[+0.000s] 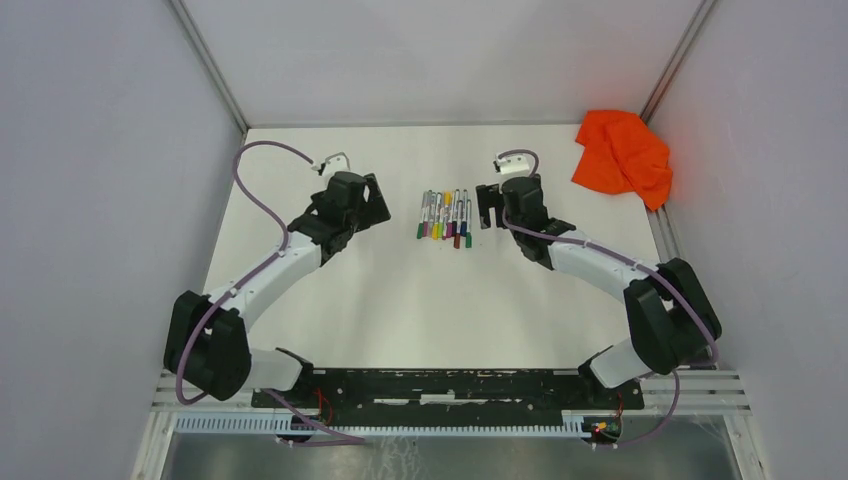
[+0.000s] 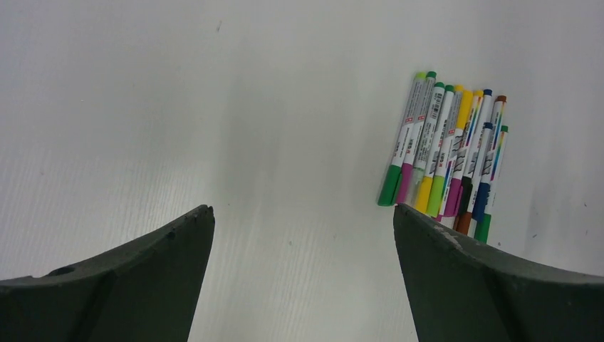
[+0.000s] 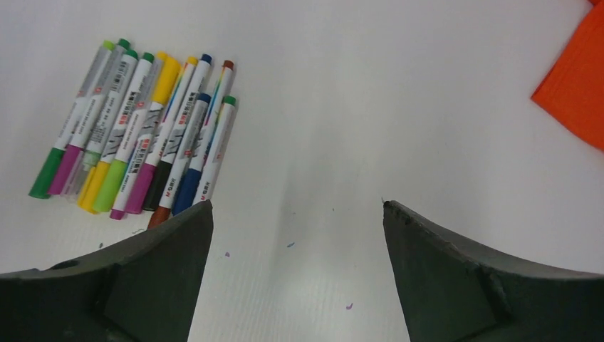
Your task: Open the pen caps
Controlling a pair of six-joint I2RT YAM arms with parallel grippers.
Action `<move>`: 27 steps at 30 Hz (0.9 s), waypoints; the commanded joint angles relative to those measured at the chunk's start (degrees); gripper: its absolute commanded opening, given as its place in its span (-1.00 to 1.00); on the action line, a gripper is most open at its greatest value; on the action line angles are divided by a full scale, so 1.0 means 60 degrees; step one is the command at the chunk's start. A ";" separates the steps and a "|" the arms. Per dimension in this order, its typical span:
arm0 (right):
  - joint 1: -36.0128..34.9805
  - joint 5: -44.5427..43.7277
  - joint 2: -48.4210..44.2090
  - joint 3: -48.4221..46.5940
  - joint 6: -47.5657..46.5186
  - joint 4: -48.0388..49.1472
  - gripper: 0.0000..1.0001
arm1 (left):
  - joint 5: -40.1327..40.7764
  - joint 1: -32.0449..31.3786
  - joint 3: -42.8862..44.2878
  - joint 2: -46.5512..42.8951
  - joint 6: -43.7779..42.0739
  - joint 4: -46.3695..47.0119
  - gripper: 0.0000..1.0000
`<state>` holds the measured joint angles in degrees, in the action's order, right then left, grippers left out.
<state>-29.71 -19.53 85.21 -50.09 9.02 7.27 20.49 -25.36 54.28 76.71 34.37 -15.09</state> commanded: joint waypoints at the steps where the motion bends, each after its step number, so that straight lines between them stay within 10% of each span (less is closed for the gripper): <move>1: -0.0099 -0.0758 0.0712 -0.0773 0.0302 -0.0667 0.88 | 0.0559 -0.0172 0.0692 0.0240 0.0706 -0.0606 1.00; 27: -0.0130 0.0671 0.3730 -0.3559 0.1203 -0.1823 0.37 | 0.0525 -0.0273 0.0897 0.0520 0.0951 -0.0795 0.97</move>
<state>-30.28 -16.25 106.24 -68.49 15.18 -2.76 22.46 -26.76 57.60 80.84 37.98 -19.88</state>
